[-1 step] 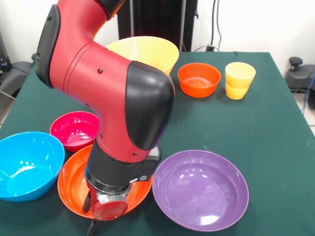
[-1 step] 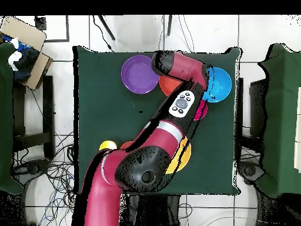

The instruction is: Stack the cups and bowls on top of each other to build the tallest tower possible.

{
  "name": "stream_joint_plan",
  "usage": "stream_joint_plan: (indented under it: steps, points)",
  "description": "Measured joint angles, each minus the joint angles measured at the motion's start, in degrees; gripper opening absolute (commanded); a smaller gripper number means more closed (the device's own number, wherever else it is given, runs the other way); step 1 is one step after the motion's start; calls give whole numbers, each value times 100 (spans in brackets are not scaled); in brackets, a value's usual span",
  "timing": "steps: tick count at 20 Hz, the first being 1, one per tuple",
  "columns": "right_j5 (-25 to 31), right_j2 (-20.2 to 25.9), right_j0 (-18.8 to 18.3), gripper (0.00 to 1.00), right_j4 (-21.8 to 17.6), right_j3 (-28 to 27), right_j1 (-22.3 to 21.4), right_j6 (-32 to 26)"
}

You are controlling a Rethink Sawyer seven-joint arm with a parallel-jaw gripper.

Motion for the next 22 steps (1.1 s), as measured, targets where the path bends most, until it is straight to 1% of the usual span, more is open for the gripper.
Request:
stream_joint_plan:
  steps: [3, 7, 9, 10, 11, 15, 22]
  points:
    - [1, 17, 21, 100, -7, 91, -60, 0]
    - [-2, 143, 164, 100, -18, 619, -376, 0]
    - [-1, 205, 288, 100, -53, 1072, -652, 0]
    - [2, 214, 316, 100, -69, 1174, -716, 0]
    - [2, 228, 368, 100, -98, 1388, -858, 0]
    - [1, 236, 438, 100, -170, 1819, -1185, 0]
    - [2, 236, 422, 100, -273, 2012, -1454, 0]
